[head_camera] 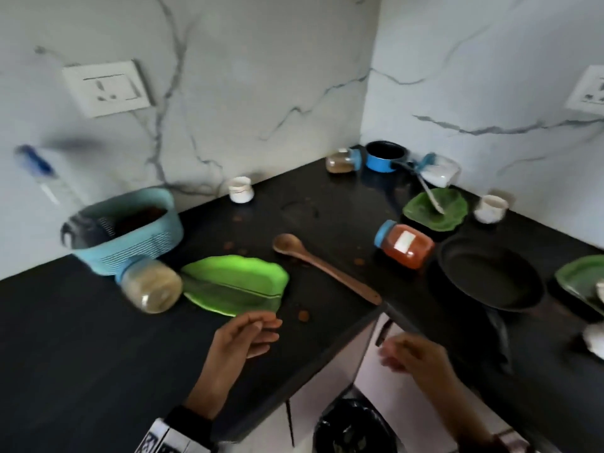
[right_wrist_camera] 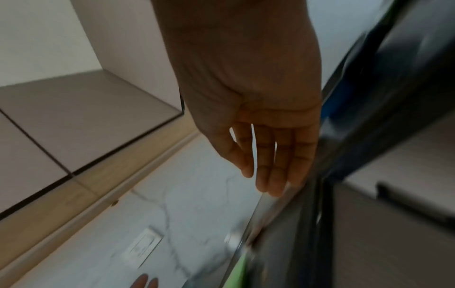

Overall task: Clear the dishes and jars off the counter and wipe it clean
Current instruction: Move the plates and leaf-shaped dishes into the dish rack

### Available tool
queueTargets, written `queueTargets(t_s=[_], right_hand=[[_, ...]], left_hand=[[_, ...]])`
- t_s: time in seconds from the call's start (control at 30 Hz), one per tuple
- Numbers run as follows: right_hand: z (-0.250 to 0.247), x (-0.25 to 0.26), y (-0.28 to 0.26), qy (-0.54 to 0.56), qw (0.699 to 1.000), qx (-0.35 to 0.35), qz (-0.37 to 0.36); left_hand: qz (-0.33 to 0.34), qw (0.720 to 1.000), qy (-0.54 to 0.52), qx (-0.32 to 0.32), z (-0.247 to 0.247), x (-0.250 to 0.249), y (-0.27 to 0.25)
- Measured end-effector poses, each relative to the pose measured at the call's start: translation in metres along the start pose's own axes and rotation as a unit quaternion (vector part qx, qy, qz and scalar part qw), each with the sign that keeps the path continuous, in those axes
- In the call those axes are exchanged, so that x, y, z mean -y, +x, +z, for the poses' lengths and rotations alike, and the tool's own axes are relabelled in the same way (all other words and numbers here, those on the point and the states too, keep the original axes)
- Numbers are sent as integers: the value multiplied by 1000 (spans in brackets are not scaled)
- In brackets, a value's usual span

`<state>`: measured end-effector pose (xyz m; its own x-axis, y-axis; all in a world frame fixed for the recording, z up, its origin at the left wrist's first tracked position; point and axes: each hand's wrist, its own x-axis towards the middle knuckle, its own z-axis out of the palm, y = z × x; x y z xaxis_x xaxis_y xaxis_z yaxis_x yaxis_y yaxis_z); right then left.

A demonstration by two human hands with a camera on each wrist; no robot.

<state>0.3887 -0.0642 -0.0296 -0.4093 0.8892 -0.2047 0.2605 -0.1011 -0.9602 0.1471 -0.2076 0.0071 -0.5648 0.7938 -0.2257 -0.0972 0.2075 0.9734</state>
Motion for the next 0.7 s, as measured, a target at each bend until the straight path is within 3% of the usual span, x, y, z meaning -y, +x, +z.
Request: queueTargets(t_s=[0.1, 0.27, 0.53, 0.7], right_hand=[[72, 28, 29, 77, 990, 78, 86], [156, 54, 65, 146, 975, 87, 141], [192, 39, 102, 96, 973, 48, 206], [202, 49, 111, 47, 977, 32, 203]], left_hand=[[11, 999, -19, -47, -37, 1, -11], [17, 993, -42, -111, -80, 6, -23], [-12, 988, -53, -145, -105, 16, -20], [-18, 989, -58, -134, -107, 13, -18]])
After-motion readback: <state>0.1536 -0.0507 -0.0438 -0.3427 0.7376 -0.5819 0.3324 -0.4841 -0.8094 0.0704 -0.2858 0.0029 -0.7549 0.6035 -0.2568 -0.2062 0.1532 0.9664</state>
